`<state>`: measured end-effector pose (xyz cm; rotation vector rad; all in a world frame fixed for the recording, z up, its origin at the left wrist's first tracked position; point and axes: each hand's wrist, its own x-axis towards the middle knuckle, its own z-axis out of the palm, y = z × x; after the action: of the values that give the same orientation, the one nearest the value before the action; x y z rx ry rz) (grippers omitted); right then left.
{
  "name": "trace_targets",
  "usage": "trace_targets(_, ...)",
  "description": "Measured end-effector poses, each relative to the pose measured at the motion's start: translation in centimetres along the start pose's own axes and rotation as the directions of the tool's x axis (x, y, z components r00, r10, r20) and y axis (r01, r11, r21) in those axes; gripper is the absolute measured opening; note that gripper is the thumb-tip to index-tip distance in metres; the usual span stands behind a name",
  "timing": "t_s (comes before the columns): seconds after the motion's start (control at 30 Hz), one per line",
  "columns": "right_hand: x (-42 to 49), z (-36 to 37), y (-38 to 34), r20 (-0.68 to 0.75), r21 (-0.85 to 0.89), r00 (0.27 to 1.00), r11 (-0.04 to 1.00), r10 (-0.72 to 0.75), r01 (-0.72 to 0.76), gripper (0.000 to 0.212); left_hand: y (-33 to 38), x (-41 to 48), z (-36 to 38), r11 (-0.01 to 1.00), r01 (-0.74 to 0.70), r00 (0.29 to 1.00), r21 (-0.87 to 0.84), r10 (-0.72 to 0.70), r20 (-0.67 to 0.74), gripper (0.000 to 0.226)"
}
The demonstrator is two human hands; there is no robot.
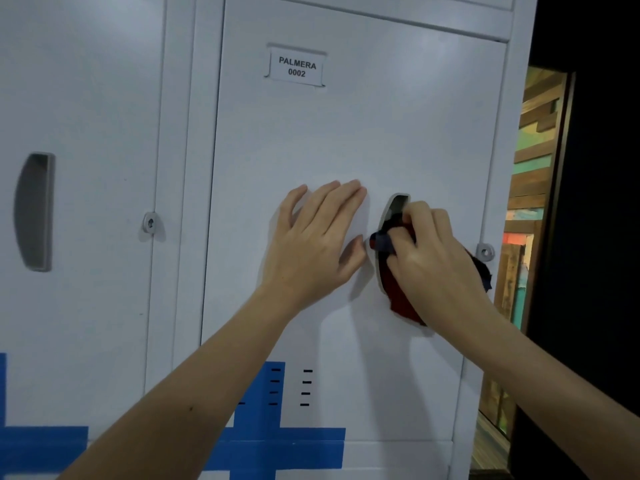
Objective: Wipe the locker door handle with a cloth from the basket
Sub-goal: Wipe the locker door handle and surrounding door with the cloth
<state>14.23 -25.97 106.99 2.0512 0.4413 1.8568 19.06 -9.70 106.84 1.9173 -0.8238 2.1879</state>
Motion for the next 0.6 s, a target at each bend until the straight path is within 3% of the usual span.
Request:
trace_targets(0.07,-0.9,-0.4,0.1,-0.016,0.163,0.999,0.986,0.04,-0.037,0.005,0.0,0.0,-0.1,1.0,-0.001,1.0,0.0,0.001,0.009,0.048)
trace_targets(0.1,-1.2,-0.7,0.3,-0.019,0.283,0.994,0.954,0.11,-0.1,0.012,0.0,0.0,-0.1,1.0,-0.001,1.0,-0.001,0.001,0.011,0.048)
trace_targets(0.17,-1.9,-1.3,1.0,0.001,0.55,0.951,0.794,0.31,-0.259,0.024,0.0,0.0,-0.2,1.0,0.0,1.0,-0.004,0.0,0.015,0.048)
trace_targets(0.23,-2.5,-1.9,1.4,0.04,0.735,0.852,0.563,0.521,-0.378,0.03,0.0,0.0,-0.2,1.0,0.003,1.0,-0.001,-0.003,0.02,0.048)
trace_targets(0.33,-3.0,-2.0,1.6,0.127,0.807,0.744,0.367,0.656,-0.462,0.037,0.0,0.0,-0.3,1.0,0.007,1.0,0.0,-0.007,0.02,0.047)
trace_targets(0.43,-3.4,-1.9,1.1,0.106,0.804,0.746,0.385,0.657,-0.453,0.034,0.2,0.1,-0.4,0.999,0.023,1.0,-0.033,-0.023,0.02,0.046)
trace_targets(0.6,-4.2,-1.1,0.4,0.001,0.736,0.831,0.562,0.556,-0.377,0.045,0.3,0.2,-0.6,0.998,0.025,0.998,-0.058,-0.022,0.06,0.049)
